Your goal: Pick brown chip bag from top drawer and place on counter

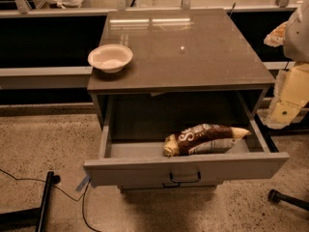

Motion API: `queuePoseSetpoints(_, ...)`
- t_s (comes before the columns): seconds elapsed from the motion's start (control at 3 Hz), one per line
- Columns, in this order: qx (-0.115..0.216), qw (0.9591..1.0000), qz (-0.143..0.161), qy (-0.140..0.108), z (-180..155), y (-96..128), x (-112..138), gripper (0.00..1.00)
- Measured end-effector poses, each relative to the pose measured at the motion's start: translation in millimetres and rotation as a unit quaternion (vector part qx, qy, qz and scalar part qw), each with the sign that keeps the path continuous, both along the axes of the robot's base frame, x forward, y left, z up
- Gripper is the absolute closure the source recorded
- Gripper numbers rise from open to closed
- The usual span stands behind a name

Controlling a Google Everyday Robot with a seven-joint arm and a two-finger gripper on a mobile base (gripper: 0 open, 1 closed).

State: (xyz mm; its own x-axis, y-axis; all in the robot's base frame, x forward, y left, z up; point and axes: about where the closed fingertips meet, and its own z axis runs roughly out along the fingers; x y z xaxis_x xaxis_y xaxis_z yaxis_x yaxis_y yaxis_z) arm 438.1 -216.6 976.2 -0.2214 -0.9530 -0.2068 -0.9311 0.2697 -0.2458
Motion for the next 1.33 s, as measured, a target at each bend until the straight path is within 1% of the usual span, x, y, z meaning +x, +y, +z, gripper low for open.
queuePoseSetpoints(0.33, 0.000, 1.0000, 0.000, 0.000, 0.0, 0.0, 0.0, 0.00)
queuePoseSetpoints(0.67, -0.003, 0.9999, 0.009, -0.007, -27.8, -3.0, 9.9, 0.00)
queuePoseSetpoints(1.0, 0.011, 0.9987, 0.049, -0.008, -93.8, -2.7, 15.7, 0.00)
queuePoseSetpoints(1.33, 0.002, 0.9960, 0.078, -0.042, -98.1, -3.2, 26.4, 0.00)
